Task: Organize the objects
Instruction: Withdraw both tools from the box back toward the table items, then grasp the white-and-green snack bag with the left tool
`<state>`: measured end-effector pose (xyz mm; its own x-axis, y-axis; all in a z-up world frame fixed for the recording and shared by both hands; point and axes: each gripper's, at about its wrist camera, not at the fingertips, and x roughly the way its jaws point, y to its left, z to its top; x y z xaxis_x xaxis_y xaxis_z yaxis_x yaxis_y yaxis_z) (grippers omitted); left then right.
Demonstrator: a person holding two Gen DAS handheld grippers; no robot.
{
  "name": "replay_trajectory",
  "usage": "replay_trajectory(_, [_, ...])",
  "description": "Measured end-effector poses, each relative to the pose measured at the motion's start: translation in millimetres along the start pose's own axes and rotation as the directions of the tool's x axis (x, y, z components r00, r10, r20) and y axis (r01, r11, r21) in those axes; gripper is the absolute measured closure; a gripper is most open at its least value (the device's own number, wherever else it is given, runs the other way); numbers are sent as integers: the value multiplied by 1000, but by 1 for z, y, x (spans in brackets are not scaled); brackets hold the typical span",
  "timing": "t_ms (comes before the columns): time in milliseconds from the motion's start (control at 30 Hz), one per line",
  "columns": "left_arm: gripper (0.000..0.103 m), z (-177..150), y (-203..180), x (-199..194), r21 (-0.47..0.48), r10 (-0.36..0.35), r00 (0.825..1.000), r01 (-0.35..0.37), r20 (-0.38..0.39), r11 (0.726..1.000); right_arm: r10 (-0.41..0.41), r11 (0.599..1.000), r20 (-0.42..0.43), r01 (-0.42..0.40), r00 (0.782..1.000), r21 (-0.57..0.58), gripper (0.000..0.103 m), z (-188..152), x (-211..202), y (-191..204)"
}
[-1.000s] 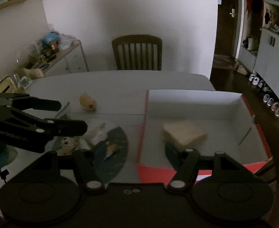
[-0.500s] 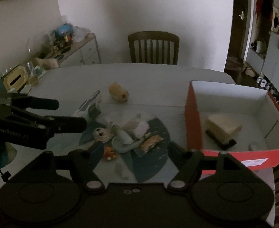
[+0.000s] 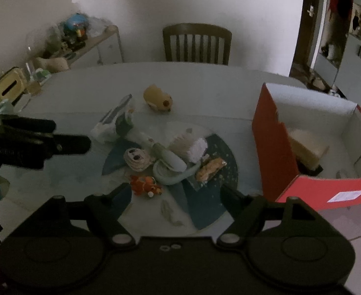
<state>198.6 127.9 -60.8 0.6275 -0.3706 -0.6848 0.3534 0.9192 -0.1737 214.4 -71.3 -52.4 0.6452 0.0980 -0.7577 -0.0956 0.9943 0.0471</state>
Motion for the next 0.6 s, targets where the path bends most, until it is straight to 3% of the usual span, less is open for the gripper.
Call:
replay_trajectory(300, [0, 31, 41, 47, -7, 84, 996, -84, -33, 996, 10, 1000, -44, -11, 999, -22, 24, 3, 30, 13])
replay_trajectory(600, [0, 64, 57, 114, -3, 147, 981, -148, -128, 989, 28, 999, -110, -31, 994, -31, 24, 3, 69, 24])
